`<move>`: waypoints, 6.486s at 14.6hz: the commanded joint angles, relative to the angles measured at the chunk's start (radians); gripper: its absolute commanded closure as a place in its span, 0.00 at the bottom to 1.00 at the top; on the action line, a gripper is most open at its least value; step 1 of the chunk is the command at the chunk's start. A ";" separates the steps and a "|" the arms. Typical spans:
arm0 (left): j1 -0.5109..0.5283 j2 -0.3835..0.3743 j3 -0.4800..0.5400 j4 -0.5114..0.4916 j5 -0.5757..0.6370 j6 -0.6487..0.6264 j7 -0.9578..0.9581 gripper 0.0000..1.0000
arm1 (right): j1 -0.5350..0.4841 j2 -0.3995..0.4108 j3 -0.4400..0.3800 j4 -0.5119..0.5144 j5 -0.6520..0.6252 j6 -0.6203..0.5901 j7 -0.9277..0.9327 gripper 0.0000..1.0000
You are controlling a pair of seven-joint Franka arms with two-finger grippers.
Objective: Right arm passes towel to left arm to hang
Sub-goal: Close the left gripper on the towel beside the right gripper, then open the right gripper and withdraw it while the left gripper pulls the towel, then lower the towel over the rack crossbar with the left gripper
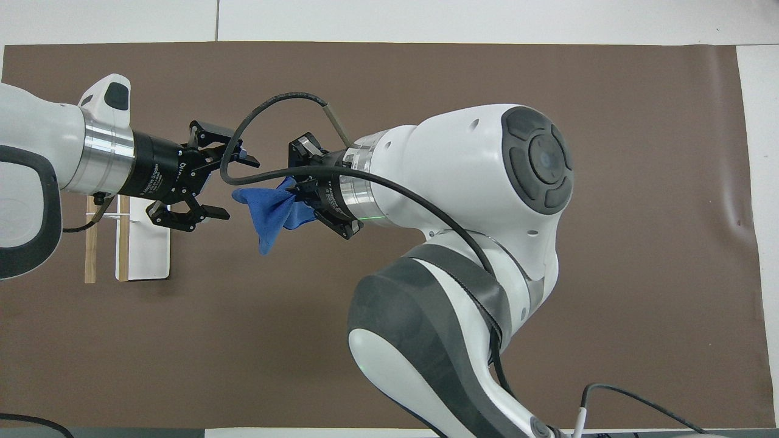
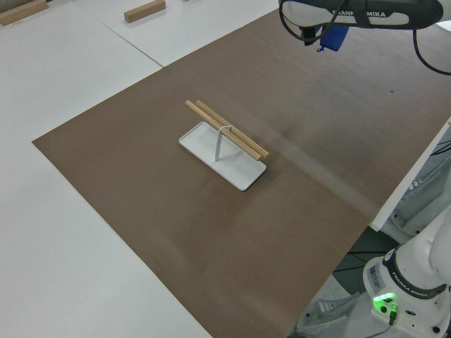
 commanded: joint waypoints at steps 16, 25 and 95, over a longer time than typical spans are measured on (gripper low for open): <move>-0.042 0.010 0.011 -0.041 -0.110 0.087 -0.174 0.72 | 0.002 0.007 0.002 0.006 0.022 0.014 0.012 1.00; -0.010 -0.010 0.015 -0.025 -0.102 0.052 -0.174 1.00 | 0.000 0.007 0.003 0.006 0.022 0.012 0.010 1.00; 0.552 -0.098 0.008 -0.451 0.447 0.713 -0.591 1.00 | -0.388 -0.361 -0.446 -0.210 -0.474 -0.715 -1.485 0.00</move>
